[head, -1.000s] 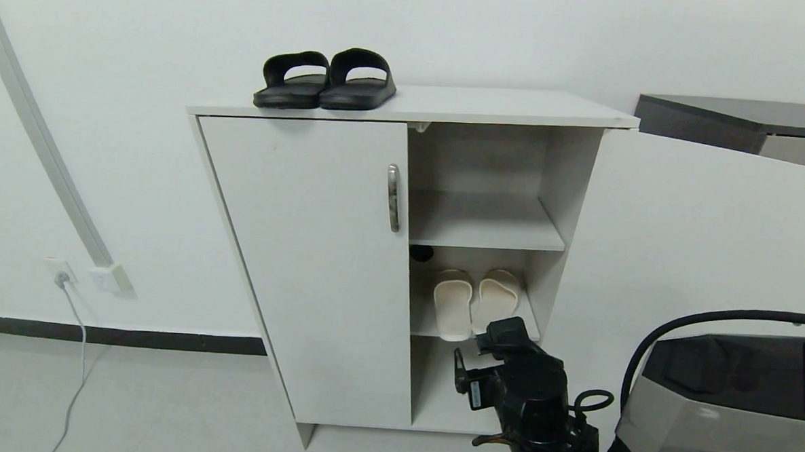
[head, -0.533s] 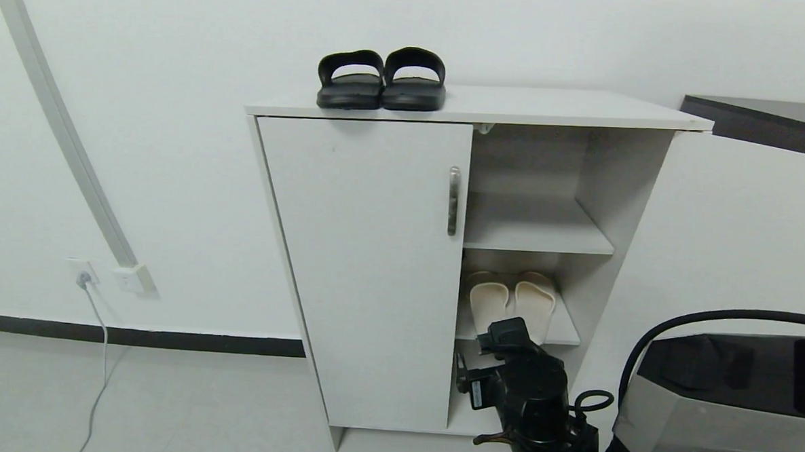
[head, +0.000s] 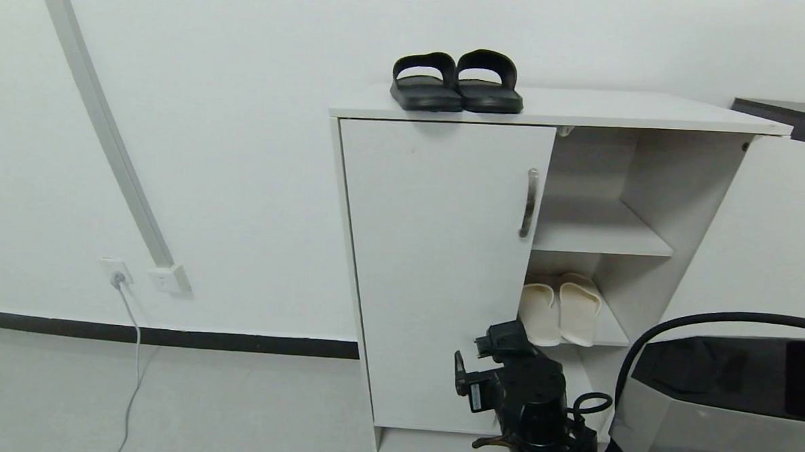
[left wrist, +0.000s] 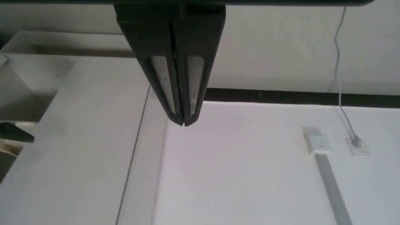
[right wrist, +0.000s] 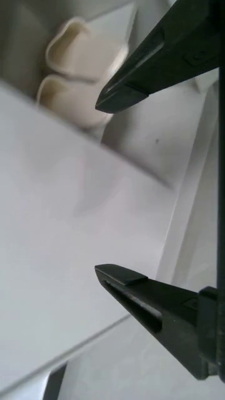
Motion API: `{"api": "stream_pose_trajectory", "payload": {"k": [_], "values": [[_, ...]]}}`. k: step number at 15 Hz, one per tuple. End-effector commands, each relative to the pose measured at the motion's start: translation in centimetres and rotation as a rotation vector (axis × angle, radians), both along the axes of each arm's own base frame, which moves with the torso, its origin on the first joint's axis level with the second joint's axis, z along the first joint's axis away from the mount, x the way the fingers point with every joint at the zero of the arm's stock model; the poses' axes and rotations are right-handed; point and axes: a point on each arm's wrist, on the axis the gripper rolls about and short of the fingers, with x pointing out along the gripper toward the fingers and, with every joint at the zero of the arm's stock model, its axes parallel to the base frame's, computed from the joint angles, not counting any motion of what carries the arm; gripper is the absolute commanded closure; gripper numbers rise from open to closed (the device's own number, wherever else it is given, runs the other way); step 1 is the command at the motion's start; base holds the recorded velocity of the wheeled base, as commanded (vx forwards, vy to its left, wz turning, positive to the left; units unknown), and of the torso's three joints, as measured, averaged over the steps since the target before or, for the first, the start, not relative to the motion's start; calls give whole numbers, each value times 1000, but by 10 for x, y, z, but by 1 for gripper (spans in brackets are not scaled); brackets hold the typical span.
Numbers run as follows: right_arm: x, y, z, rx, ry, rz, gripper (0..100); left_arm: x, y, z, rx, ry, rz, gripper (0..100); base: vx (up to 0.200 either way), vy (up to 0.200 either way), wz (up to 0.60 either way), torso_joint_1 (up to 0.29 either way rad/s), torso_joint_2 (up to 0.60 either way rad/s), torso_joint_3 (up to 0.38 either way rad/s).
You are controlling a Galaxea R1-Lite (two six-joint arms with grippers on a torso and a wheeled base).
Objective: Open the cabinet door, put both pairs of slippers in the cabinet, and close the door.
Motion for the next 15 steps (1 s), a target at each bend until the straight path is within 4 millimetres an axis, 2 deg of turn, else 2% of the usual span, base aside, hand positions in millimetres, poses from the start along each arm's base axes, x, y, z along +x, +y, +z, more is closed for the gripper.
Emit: {"api": "stream_pose_trajectory", "payload": {"k": [1, 8, 15], "values": [[0, 1, 0, 2, -7, 3, 0, 0, 0, 0, -1, 1, 3, 100, 0, 0, 0, 0, 0, 0], [10, -4, -7, 14, -60, -9, 0, 0, 0, 0, -1, 1, 3, 100, 0, 0, 0, 0, 0, 0], [6, -7, -9, 4, -58, 15, 0, 0, 0, 0, -1, 1, 3, 100, 0, 0, 0, 0, 0, 0]]}}
